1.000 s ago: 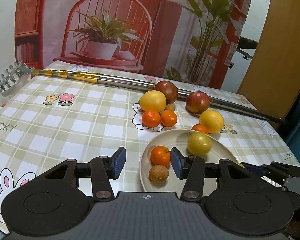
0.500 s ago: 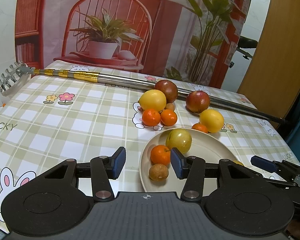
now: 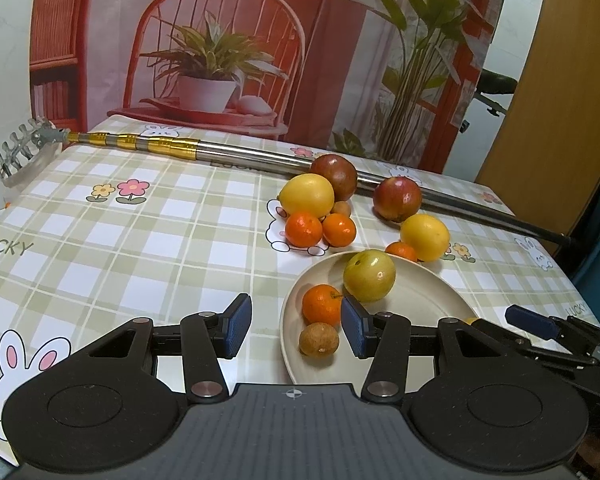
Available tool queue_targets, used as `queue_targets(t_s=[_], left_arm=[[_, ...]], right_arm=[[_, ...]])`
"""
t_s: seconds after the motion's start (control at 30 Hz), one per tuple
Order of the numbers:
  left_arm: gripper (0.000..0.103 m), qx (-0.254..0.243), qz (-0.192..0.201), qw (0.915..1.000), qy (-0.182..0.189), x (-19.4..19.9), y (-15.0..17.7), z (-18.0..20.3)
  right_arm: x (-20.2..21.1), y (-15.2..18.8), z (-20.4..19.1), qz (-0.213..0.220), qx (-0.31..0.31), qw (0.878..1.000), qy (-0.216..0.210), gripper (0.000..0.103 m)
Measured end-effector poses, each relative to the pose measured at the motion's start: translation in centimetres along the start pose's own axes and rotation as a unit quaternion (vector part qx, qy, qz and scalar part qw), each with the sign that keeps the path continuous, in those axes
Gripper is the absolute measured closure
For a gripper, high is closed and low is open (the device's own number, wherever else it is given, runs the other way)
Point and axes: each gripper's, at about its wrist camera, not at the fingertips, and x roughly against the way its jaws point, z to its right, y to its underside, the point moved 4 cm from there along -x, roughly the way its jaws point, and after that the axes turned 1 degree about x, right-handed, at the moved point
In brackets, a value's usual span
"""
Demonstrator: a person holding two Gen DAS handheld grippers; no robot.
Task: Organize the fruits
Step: 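Move both tools back toward the fruit pile, then grasp an orange mandarin with the left tool while the right tool grasps a large yellow grapefruit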
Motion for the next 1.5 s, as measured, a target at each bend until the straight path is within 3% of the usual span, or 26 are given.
queue_targets(t_s=[0.2,0.43,0.63,0.8,1.1,1.5], left_arm=[[0.051,0.010,-0.001,0.9999,0.004,-0.2,-1.0,-0.8],[0.052,0.006,-0.008,0.9999,0.006,-1.0,-4.5,-1.5],[0.053,0.020,-0.019,0.9994,0.021,-3.1,-7.7,-1.7],[0.053,0.001,-0.020,0.9993,0.032,-5.6,-9.4,-0.4],[0.053,-0.004,-0.080,0.9957,0.047,-12.4,-7.8,0.7],[0.053,0.003,-0.110,0.9929,0.047,-15.5,-6.9,0.3]], right_arm=[[-0.2,-1.4,1.2,0.018,-0.006,1.000,0.000,0.049],[-1.4,-4.7,3.6,0.044,-0.023,0.999,-0.003,0.049],[-3.2,-7.4,5.5,0.057,-0.046,0.997,-0.007,0.049],[-4.9,-8.4,6.7,0.057,-0.063,0.996,-0.010,0.049],[-7.8,-7.2,7.9,0.036,-0.061,0.997,-0.011,0.049],[-10.0,-6.3,8.7,0.029,-0.068,0.997,-0.031,0.049]])
